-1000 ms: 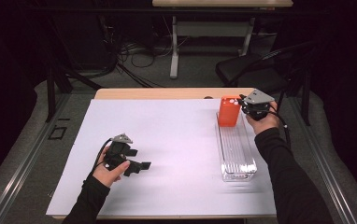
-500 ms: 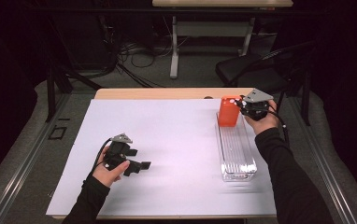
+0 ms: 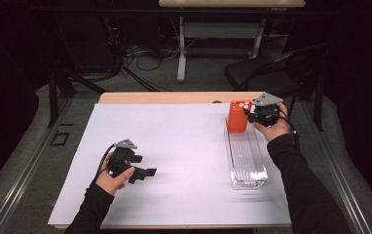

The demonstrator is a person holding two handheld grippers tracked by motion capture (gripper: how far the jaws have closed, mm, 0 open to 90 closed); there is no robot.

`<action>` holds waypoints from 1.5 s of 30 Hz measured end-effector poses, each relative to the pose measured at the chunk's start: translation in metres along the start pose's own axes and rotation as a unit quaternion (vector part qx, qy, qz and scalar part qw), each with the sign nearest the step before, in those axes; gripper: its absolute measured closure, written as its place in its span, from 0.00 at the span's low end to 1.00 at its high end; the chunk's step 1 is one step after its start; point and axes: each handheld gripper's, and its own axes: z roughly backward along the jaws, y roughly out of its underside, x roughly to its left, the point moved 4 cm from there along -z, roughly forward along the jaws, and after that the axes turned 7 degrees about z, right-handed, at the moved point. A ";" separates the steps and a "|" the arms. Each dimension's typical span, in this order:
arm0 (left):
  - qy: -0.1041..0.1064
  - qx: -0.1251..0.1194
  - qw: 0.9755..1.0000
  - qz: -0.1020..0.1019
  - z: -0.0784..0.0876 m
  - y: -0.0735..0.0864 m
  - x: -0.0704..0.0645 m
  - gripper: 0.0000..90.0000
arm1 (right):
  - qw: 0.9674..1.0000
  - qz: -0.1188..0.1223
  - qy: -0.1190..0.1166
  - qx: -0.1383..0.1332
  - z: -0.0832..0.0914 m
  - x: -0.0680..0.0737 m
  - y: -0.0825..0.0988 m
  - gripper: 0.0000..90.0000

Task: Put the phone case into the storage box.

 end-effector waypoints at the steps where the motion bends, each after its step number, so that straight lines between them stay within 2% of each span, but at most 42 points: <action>1: 0.000 0.000 1.000 0.000 0.000 0.000 0.000 0.18 | 1.000 0.001 0.000 0.001 0.001 0.000 0.000 0.52; 19: 0.001 0.000 1.000 0.004 0.000 0.000 0.001 0.18 | 1.000 0.007 -0.013 0.014 0.009 0.003 -0.006 0.50; 26: 0.003 -0.002 1.000 0.003 0.000 -0.002 0.002 0.18 | 1.000 0.000 -0.021 0.012 0.017 0.003 -0.006 0.52; 28: 0.004 -0.004 1.000 0.006 0.000 -0.003 0.003 0.18 | 1.000 0.005 -0.021 0.013 0.020 0.003 -0.007 0.51; 33: 0.003 -0.004 1.000 0.008 0.000 -0.003 0.005 0.18 | 1.000 -0.002 -0.019 -0.002 0.027 0.003 -0.011 0.49; 38: 0.007 -0.005 1.000 0.009 0.000 -0.004 0.005 0.18 | 1.000 -0.007 -0.008 -0.012 0.035 0.005 -0.013 0.48; 43: 0.008 -0.004 1.000 0.007 -0.001 -0.005 0.005 0.18 | 1.000 -0.021 -0.011 -0.007 0.042 0.008 -0.010 0.47; 45: 0.009 -0.005 1.000 0.008 -0.001 -0.005 0.005 0.18 | 1.000 -0.018 -0.011 -0.003 0.045 0.009 -0.009 0.47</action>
